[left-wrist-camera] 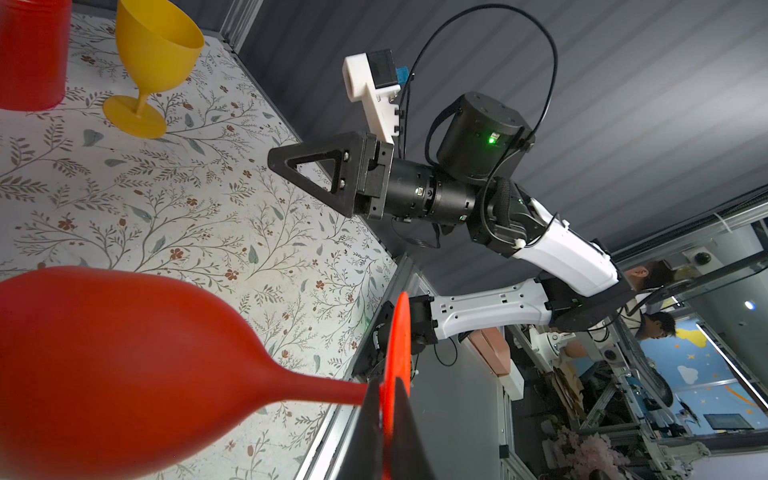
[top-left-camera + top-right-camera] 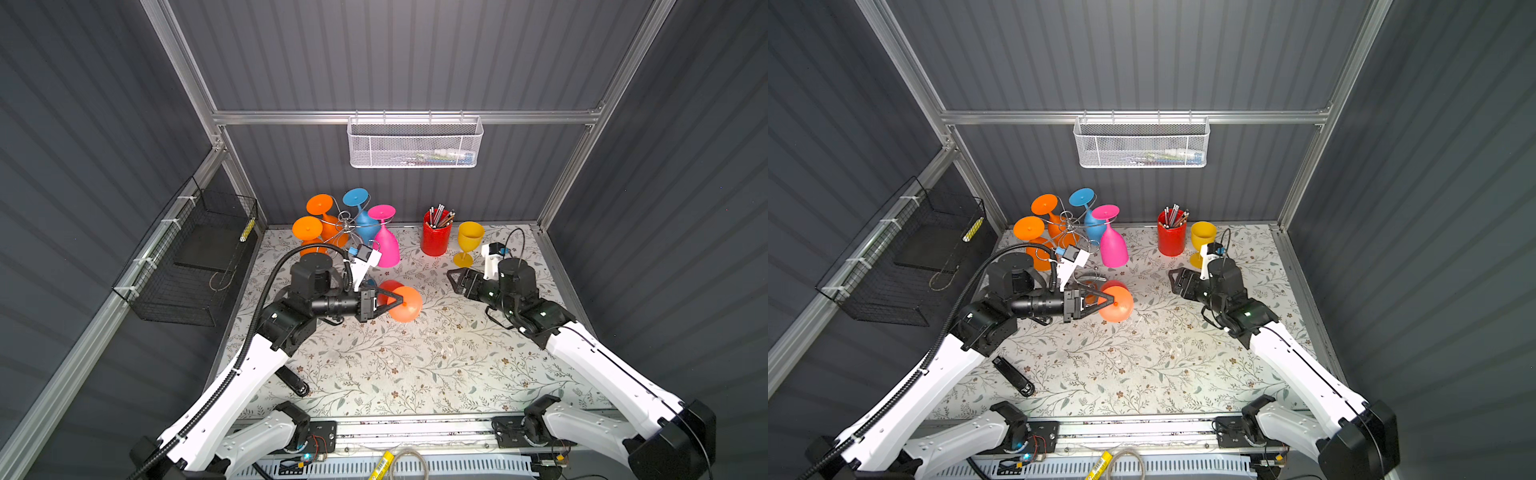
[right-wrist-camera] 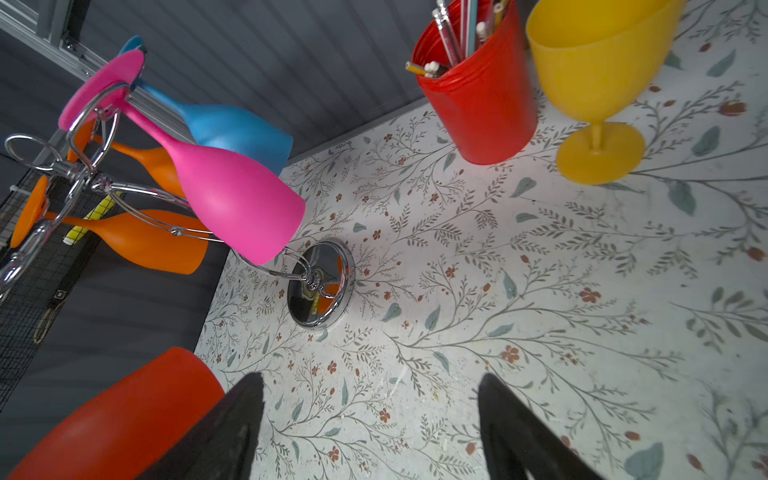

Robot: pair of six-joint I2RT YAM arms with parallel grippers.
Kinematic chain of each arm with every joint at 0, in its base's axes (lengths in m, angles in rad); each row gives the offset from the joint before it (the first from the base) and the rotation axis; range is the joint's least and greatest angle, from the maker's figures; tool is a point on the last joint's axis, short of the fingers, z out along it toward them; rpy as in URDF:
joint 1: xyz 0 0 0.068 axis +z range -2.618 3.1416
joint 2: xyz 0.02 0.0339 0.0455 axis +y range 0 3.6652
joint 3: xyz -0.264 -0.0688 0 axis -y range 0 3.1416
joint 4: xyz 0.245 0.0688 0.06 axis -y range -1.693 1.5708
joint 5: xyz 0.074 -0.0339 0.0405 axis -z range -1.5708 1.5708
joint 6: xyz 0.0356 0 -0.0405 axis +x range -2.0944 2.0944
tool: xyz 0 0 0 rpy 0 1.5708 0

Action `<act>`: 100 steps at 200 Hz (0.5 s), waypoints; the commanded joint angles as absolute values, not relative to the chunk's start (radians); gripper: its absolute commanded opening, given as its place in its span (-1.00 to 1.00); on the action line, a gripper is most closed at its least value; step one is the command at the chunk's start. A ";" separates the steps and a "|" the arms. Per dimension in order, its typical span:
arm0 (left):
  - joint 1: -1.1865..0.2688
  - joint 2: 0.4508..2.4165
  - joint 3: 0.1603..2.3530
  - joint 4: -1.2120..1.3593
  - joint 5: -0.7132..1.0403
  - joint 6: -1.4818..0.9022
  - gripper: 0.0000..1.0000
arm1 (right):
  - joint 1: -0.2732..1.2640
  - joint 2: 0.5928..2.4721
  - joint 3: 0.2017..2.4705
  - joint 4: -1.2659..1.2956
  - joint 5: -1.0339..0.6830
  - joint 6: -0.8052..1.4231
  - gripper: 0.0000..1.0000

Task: Take the wine glass off the wine glass rack
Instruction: 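Pull the red glass off its rack hook with the left gripper, then carry the red glass with the left gripper toward the yellow glass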

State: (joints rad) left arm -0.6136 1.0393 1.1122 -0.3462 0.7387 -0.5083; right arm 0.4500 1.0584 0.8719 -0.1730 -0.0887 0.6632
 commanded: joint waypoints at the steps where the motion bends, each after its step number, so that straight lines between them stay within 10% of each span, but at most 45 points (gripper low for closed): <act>1: -0.687 1.074 1.160 -0.284 0.656 -0.432 -1.00 | 0.395 1.007 0.845 -0.220 -0.123 0.714 0.63; 100: -1.158 1.445 1.355 -0.314 0.123 0.009 -1.00 | 0.105 0.827 0.827 -0.447 -0.278 0.826 0.65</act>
State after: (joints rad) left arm -1.1175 1.3853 1.2839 -0.3012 0.3031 -0.1627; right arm 0.1783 0.8742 0.8429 -0.3542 -0.2020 0.7898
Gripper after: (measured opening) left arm 0.061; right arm 0.827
